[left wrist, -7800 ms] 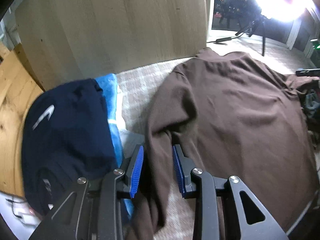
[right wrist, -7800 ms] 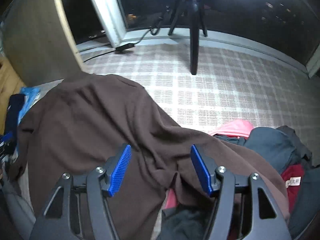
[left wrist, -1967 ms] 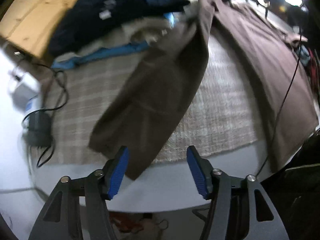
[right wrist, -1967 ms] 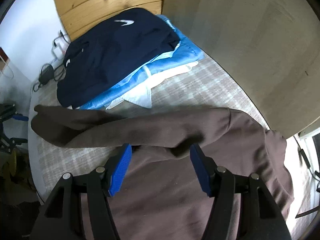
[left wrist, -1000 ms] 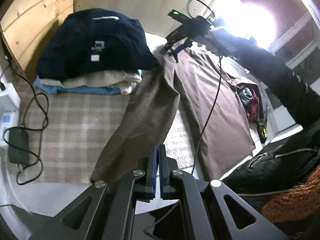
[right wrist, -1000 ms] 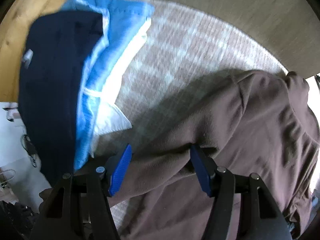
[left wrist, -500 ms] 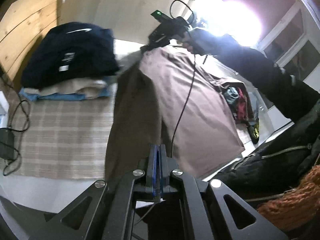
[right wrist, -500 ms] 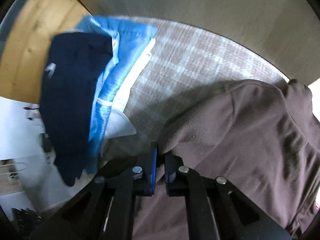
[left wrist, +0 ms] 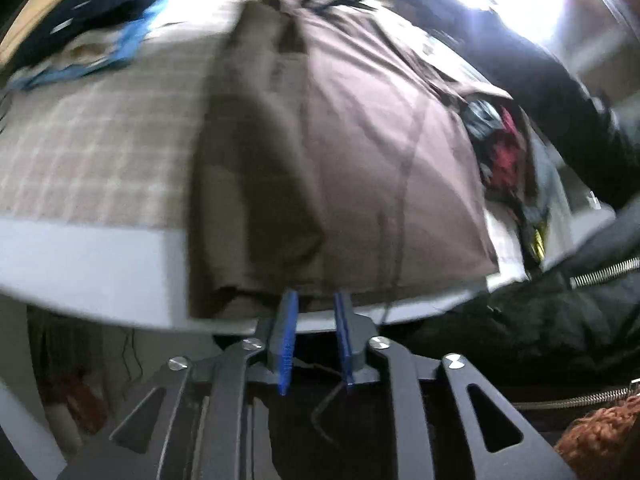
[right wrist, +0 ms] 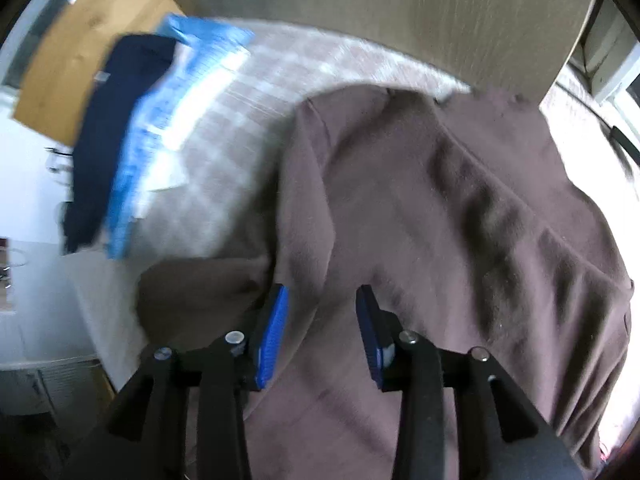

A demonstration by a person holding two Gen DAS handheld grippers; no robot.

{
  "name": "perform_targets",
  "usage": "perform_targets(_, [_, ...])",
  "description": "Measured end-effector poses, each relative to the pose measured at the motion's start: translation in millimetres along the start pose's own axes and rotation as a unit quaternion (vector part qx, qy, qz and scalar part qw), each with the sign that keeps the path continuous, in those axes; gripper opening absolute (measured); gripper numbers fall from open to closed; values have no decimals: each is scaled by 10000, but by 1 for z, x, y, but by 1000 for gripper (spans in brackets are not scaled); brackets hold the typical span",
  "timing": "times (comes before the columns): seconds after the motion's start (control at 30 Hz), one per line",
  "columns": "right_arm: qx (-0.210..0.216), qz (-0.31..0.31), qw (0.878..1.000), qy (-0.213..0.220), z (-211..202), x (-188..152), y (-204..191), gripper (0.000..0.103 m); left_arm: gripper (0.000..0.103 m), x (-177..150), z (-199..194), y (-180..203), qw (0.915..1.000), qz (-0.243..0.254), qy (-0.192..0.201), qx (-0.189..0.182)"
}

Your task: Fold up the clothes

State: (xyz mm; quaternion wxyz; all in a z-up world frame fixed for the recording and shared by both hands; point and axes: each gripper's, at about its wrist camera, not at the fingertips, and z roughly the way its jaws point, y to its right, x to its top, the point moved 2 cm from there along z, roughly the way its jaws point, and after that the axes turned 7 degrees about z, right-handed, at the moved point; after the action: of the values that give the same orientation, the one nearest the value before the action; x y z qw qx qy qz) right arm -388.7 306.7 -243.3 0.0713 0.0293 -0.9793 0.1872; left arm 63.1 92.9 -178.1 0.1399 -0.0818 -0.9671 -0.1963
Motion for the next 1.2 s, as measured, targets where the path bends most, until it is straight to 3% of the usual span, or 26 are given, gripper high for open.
perform_targets(0.1, [165, -200, 9992, 297, -9, -5, -12, 45, 30, 2, -1, -13, 9986, -350, 167, 369])
perform_targets(0.2, [313, -801, 9958, 301, -3, -14, -36, 45, 35, 9, 9, -27, 9962, -525, 205, 665])
perform_targets(0.27, [142, -1039, 9943, 191, 13, -16, -49, 45, 36, 14, 19, -35, 9941, -618, 134, 877])
perform_targets(0.37, [400, -1004, 9938, -277, 41, -23, -58, 45, 36, 18, 32, -38, 9949, -671, 132, 747])
perform_targets(0.4, [422, -1022, 9933, -345, 48, -27, -59, 45, 34, 19, 36, -37, 9953, -653, 136, 701])
perform_targets(0.47, [596, -1145, 9903, -523, 58, -36, -63, 45, 2, 17, 41, -37, 9952, -680, 85, 706])
perform_targets(0.57, [1047, -1008, 9886, -386, 41, -28, -57, 45, 3, 11, 42, -38, 9939, -792, 23, 770])
perform_targets(0.6, [1004, -937, 9905, -112, 27, -21, -49, 45, 4, 7, 36, -42, 9926, -896, 65, 814])
perform_targets(0.67, [488, -896, 9939, 426, 2, -9, -32, 45, 6, 0, 28, -51, 9898, -1192, 4, 785])
perform_targets(0.77, [27, -869, 9951, 469, -8, 8, -13, 47, 7, 1, 15, -55, 9862, -1385, -161, 888])
perform_targets(0.83, [-47, -724, 9969, 314, -2, 18, -3, 48, 23, 24, 2, -47, 9889, -1146, -43, 948])
perform_targets(0.93, [-61, -572, 9983, 119, 18, 30, 1, 48, 39, 90, -8, -32, 9933, -585, 385, 919])
perform_targets(1.07, [-424, -688, 9967, -103, 39, 38, -5, 48, 38, 185, 21, -22, 9943, 11, 788, 717])
perform_targets(1.2, [-164, -581, 9981, -120, 53, 45, -2, 48, 37, 261, 68, -29, 9943, 172, 1027, 209])
